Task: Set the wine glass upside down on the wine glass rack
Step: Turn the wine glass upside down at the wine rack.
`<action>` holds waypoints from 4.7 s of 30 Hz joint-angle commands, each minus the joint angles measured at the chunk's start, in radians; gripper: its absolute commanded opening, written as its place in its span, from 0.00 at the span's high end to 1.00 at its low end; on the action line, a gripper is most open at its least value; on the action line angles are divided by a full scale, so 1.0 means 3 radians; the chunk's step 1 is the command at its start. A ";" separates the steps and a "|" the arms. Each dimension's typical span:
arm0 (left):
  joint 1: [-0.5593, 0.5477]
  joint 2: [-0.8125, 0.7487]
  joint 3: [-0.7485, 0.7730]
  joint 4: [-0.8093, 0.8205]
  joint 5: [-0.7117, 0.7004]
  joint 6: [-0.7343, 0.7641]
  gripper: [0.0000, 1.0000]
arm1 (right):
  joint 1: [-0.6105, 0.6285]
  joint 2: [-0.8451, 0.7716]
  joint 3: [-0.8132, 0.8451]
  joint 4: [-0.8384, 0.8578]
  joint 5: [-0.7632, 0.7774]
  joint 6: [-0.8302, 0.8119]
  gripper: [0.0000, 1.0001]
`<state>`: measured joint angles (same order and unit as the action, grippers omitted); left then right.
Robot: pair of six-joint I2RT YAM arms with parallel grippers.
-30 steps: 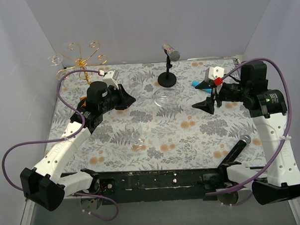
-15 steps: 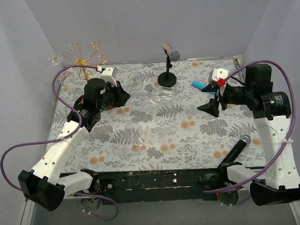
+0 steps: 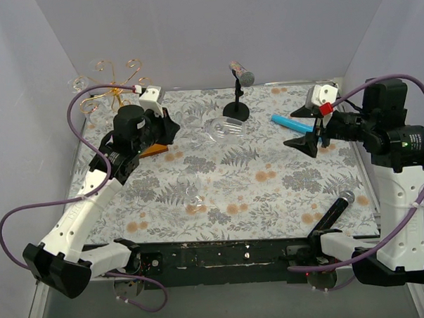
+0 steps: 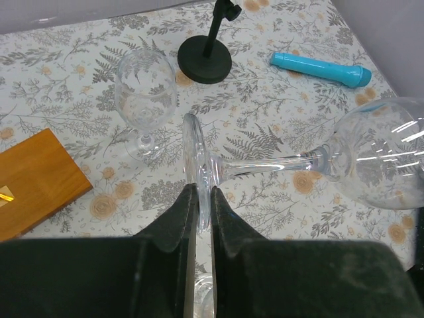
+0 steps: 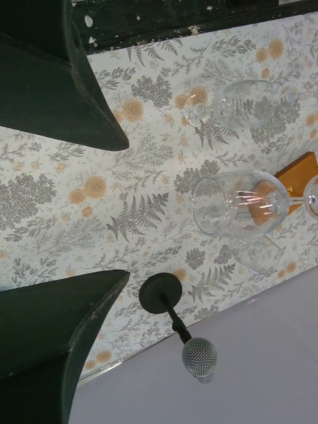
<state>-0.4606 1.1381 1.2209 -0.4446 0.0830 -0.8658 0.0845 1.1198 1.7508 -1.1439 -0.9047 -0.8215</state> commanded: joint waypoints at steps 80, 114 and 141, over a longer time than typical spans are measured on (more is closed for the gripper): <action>-0.2074 0.0399 0.0200 0.1359 -0.1662 0.2098 1.00 | 0.0705 0.0404 -0.1172 0.2003 -0.0252 0.1966 0.24; -0.2422 0.0634 0.0225 0.1789 -0.1954 0.2768 1.00 | 0.0710 0.0639 -0.1188 0.2003 -0.0456 0.2104 0.64; -0.2453 0.0088 -0.0050 0.1610 -0.1586 0.1552 0.31 | 0.0603 0.0465 -0.1362 0.2268 -0.0732 0.2176 0.99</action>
<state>-1.1919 1.2697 1.2312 0.0265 -0.4473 -0.2276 0.2935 1.3121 1.3510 -0.5476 -1.0653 -0.2073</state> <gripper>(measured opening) 0.626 0.078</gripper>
